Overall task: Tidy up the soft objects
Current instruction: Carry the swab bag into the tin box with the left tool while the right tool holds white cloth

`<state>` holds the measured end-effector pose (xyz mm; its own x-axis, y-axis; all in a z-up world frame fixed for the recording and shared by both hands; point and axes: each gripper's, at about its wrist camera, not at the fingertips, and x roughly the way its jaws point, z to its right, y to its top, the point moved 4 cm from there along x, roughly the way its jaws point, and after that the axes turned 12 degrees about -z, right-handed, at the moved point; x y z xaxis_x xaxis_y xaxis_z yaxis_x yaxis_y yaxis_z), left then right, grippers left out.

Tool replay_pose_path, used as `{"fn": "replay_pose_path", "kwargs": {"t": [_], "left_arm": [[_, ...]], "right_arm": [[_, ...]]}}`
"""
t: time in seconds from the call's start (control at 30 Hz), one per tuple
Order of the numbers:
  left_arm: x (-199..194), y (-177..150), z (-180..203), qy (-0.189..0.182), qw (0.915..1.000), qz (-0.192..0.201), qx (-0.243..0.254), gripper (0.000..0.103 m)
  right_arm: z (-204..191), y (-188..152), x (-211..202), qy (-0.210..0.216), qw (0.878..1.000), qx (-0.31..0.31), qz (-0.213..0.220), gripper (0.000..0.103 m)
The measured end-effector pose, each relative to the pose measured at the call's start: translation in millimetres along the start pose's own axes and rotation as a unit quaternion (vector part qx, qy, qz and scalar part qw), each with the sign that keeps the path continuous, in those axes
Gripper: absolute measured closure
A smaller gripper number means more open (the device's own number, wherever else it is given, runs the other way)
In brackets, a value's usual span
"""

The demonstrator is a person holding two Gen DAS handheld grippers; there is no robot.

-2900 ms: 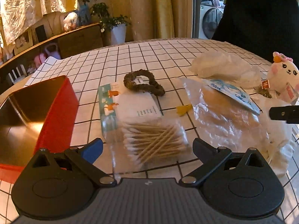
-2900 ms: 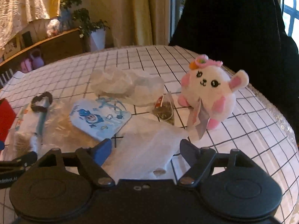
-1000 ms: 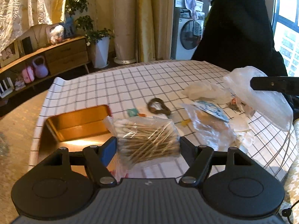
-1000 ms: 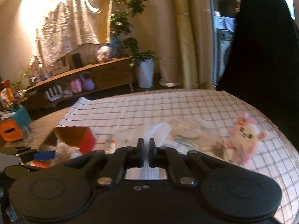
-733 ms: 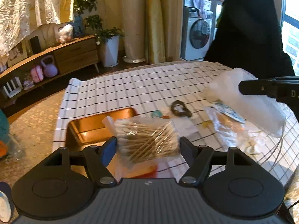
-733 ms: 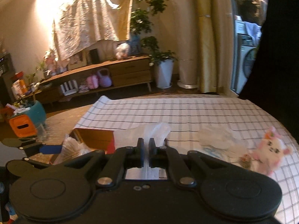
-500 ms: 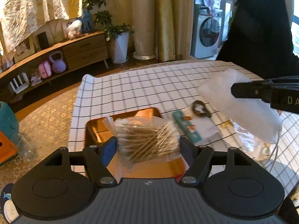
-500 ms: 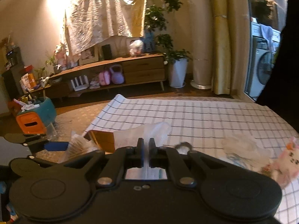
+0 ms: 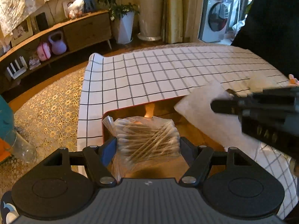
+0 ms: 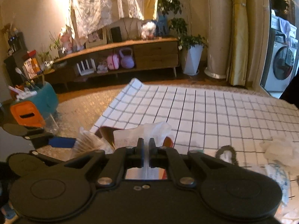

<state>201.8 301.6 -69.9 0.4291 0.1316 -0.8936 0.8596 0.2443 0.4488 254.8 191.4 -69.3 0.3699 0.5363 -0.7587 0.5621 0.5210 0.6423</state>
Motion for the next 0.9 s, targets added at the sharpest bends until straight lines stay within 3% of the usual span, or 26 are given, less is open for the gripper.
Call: {"fn": "replay_pose_path", "kwargs": {"t": [0.27, 0.73, 0.9], "left_arm": [[33, 28, -7, -0.01, 0.9997, -0.021, -0.007, 0.031], [88, 31, 5, -0.014, 0.9973, -0.072, 0.004, 0.03], [94, 32, 5, -0.013, 0.9971, -0.075, -0.004, 0.03]], "right_arm": [[-12, -22, 49, -0.019, 0.998, -0.041, -0.047, 0.099], [-36, -47, 70, -0.018, 0.991, -0.099, -0.087, 0.099], [-37, -50, 73, -0.021, 0.99, -0.105, -0.092, 0.091]]}}
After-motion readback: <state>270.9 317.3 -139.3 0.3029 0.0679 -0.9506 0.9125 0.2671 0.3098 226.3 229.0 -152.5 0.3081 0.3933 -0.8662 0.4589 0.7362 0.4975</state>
